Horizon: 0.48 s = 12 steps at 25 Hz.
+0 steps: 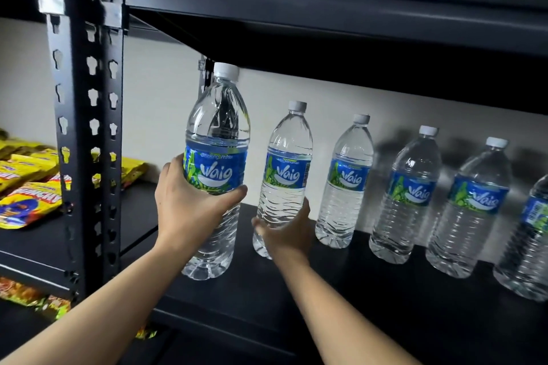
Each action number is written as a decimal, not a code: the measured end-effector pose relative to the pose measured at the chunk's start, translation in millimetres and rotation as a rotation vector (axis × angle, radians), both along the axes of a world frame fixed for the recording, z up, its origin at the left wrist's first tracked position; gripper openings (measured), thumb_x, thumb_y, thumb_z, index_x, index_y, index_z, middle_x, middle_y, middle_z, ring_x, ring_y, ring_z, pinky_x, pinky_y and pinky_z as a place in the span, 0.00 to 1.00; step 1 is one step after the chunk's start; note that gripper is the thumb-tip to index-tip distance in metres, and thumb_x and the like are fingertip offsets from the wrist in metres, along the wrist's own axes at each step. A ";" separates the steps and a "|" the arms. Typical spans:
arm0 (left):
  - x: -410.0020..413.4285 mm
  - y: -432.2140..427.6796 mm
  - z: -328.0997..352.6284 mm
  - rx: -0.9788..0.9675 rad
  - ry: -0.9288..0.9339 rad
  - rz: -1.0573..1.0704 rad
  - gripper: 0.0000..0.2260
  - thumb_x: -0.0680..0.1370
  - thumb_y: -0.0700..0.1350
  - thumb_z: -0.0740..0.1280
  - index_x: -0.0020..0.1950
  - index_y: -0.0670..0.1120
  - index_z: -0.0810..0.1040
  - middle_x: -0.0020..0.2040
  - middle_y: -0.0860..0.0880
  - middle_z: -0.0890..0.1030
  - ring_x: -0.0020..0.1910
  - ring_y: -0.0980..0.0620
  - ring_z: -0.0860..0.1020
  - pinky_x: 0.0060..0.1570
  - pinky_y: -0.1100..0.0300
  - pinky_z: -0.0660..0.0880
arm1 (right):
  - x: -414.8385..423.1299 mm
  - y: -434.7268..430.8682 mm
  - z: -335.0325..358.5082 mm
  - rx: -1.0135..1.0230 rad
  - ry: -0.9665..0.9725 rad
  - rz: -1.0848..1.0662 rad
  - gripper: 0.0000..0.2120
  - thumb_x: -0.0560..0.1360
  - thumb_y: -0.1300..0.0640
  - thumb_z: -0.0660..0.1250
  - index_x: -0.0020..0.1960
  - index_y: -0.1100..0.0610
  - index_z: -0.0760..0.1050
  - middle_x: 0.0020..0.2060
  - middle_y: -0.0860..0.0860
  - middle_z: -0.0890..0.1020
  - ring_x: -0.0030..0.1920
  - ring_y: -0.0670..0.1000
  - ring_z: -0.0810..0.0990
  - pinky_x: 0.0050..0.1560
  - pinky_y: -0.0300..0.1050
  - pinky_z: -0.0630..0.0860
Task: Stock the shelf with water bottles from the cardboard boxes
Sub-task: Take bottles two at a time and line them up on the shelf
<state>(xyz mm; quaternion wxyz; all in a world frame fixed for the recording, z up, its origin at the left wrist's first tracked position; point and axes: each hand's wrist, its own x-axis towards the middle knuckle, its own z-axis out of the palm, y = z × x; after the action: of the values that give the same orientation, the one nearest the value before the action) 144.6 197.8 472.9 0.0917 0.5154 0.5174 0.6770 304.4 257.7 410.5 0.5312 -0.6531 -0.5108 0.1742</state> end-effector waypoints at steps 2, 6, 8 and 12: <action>3.0 0.4 1.1 0.001 -0.003 -0.007 0.29 0.59 0.53 0.83 0.53 0.51 0.73 0.52 0.50 0.76 0.56 0.48 0.74 0.60 0.50 0.73 | 2.1 1.0 -18.1 -0.023 0.008 -0.010 0.46 0.68 0.49 0.79 0.77 0.55 0.58 0.72 0.51 0.70 0.72 0.53 0.68 0.70 0.43 0.64; 6.5 3.9 -0.2 0.006 0.012 -0.011 0.29 0.59 0.53 0.82 0.54 0.51 0.73 0.52 0.50 0.77 0.56 0.49 0.74 0.60 0.49 0.73 | 8.1 18.8 -26.4 -0.008 -0.001 -0.031 0.40 0.65 0.50 0.81 0.71 0.59 0.67 0.65 0.54 0.76 0.67 0.55 0.74 0.68 0.44 0.69; 7.8 5.9 -0.8 0.014 0.016 -0.008 0.29 0.59 0.53 0.82 0.54 0.51 0.72 0.52 0.50 0.76 0.56 0.49 0.74 0.60 0.51 0.72 | 11.5 30.0 -22.5 -0.011 -0.020 -0.035 0.37 0.65 0.50 0.81 0.67 0.60 0.70 0.62 0.54 0.78 0.64 0.56 0.77 0.64 0.43 0.70; 6.1 14.0 -5.1 0.011 0.021 -0.003 0.29 0.60 0.52 0.83 0.54 0.50 0.72 0.52 0.49 0.77 0.56 0.48 0.74 0.56 0.55 0.71 | 17.1 54.9 -15.2 -0.055 -0.118 -0.090 0.37 0.64 0.45 0.81 0.66 0.59 0.69 0.63 0.55 0.77 0.63 0.57 0.77 0.61 0.44 0.71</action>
<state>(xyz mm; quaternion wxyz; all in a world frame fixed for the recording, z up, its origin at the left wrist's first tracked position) 150.6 211.8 467.7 0.0846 0.5238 0.5138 0.6741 321.5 312.6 395.2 0.4893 -0.6990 -0.5062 0.1255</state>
